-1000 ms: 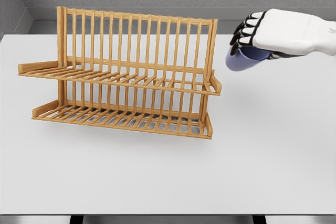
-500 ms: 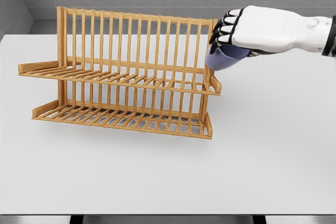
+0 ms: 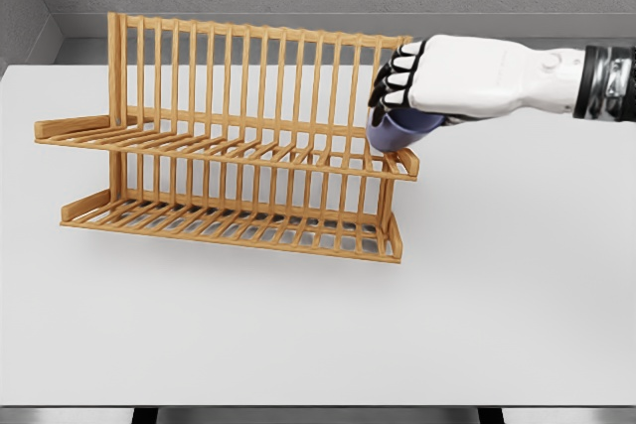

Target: Right arm put cup on second shelf

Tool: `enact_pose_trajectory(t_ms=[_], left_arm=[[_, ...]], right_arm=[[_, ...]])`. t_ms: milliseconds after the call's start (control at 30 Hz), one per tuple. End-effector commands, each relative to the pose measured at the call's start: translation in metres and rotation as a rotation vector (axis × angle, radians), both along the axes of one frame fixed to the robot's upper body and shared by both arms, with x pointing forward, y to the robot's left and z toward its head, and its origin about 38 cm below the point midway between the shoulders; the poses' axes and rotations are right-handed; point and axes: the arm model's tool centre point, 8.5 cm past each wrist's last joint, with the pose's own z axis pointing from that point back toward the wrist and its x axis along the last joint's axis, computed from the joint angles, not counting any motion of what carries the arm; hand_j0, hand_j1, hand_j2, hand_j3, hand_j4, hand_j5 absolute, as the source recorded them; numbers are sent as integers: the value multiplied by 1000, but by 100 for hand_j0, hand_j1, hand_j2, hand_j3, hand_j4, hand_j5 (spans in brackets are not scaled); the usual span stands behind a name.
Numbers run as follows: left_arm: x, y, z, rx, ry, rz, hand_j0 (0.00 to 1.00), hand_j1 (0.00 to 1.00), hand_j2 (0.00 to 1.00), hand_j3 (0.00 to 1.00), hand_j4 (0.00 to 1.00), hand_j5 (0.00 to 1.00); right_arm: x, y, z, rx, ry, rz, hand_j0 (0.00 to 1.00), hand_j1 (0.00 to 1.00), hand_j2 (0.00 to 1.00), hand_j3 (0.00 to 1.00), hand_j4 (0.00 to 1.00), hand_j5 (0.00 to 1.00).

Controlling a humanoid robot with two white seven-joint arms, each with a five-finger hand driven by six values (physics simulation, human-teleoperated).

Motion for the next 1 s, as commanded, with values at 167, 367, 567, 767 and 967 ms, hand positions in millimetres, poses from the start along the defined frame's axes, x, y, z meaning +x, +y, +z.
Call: enact_pose_trajectory(t_ms=[167,367,567,767,967], left_arm=[[0,0,0,0,0,0,100,100,100,100,100,100],[0,0,0,0,0,0,100,100,100,100,100,100],[0,0,0,0,0,0,100,100,100,100,100,100],[0,0,0,0,0,0,100,100,100,100,100,100],[0,0,0,0,0,0,100,100,100,100,100,100]], right_arm=[[-1,4,-8,-10,20,9,65,65,65,65,65,65],[-2,11,-19,-30,48,27,65,65,65,65,65,65],[-3,11,-22,-36,51,29,100,100,100,100,100,100],[3,0,5,-6,-11,-8,100,100,100,100,100,100],[29,-77,47,98,-80,-238,100,100,100,100,100,100]])
